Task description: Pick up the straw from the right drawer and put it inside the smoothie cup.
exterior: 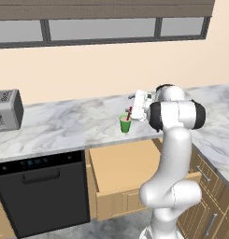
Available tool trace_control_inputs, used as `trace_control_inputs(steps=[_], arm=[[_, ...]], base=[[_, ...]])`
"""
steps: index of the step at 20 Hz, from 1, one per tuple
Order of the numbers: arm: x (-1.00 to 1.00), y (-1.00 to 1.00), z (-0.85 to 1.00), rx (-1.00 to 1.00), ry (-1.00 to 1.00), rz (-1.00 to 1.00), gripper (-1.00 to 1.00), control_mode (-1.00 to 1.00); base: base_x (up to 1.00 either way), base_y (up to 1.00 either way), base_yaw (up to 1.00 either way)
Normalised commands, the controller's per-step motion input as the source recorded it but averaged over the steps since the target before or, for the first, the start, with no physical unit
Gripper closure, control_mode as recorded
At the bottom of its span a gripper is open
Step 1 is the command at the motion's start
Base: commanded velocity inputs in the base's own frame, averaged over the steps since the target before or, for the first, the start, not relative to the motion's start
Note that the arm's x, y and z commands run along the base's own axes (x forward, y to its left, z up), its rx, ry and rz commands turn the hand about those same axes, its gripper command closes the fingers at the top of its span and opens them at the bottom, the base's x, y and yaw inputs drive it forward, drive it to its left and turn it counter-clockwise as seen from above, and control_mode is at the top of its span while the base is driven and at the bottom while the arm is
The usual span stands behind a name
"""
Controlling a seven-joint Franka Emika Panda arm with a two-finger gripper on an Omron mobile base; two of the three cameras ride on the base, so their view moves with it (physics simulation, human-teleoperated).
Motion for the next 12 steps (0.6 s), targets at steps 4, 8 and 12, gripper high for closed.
trace_control_inputs(steps=[4,8,12], arm=[[0.43,0.24,0.0,-0.12,0.0,-0.06,-1.0,-1.0],[0.39,0.27,0.0,-0.14,0.01,-0.08,-1.0,-1.0],[0.26,0.02,0.0,-0.16,0.09,-0.1,-1.0,-1.0]], base=[[0.0,0.0,0.0],[0.0,0.0,0.0],[0.0,0.0,0.0]])
